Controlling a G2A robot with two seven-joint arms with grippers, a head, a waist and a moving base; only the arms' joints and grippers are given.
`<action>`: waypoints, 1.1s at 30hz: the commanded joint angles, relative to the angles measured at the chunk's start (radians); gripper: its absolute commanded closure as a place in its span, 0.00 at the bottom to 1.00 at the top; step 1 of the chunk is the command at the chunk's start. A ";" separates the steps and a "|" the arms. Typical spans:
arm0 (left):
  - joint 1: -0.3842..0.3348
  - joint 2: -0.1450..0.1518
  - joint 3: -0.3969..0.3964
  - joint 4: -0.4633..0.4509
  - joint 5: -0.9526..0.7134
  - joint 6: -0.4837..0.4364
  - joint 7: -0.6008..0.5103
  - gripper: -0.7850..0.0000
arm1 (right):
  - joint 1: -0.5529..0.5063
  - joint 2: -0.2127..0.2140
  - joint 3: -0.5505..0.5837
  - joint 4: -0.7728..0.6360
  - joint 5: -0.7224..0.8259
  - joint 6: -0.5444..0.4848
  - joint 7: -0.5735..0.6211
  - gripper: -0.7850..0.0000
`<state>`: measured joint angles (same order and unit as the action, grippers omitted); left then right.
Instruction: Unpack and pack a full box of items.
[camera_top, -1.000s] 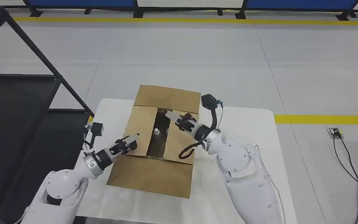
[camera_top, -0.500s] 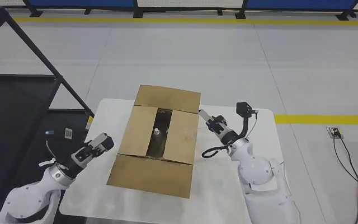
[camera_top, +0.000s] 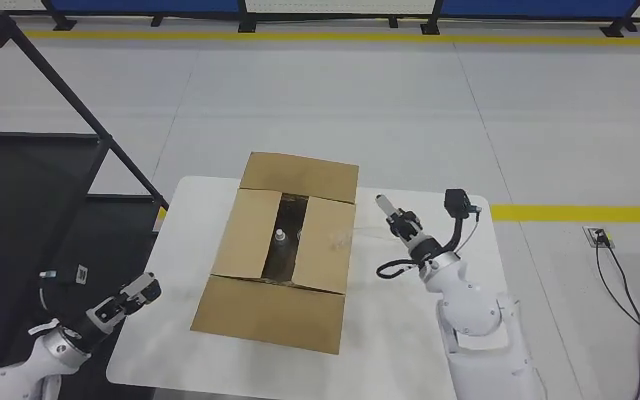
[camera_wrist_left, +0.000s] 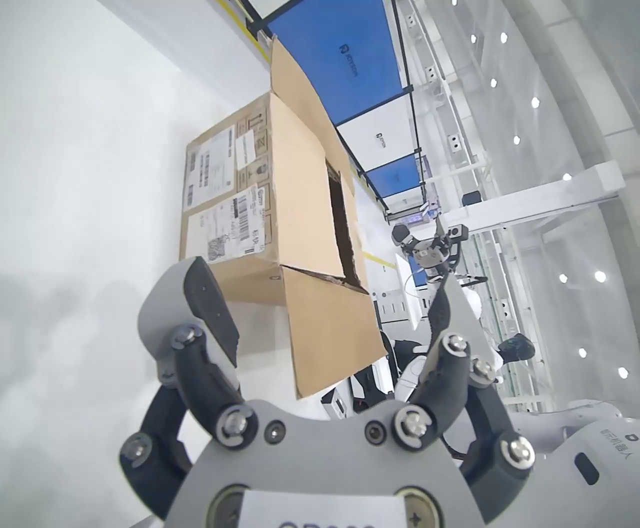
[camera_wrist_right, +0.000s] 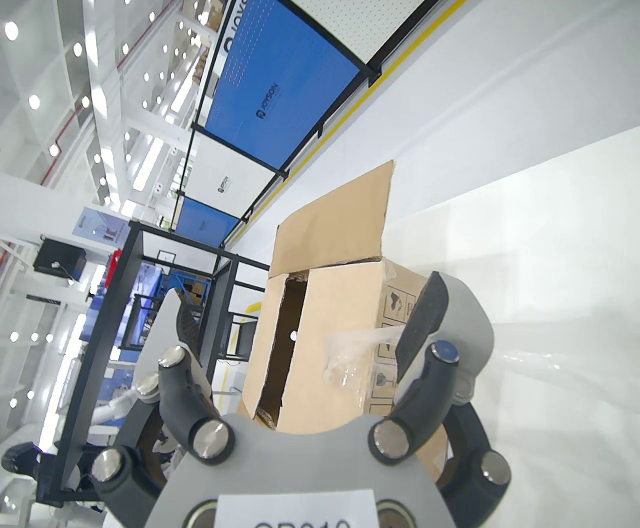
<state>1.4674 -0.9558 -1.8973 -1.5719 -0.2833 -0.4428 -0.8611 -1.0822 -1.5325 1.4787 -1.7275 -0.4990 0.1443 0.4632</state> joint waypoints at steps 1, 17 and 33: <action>0.006 -0.001 0.004 -0.012 0.004 -0.012 0.015 0.00 | -0.043 0.005 0.042 -0.034 0.051 0.031 0.022 0.00; 0.010 0.000 0.031 -0.043 0.004 -0.014 0.022 0.00 | -0.077 0.042 0.229 0.162 0.189 0.070 0.067 0.23; 0.014 0.002 0.048 -0.057 0.019 -0.011 0.035 0.00 | -0.014 0.066 0.216 0.329 0.267 -0.084 0.085 1.00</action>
<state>1.4817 -0.9538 -1.8507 -1.6277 -0.2660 -0.4542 -0.8268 -1.0934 -1.4678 1.6937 -1.3987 -0.2397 0.0695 0.5457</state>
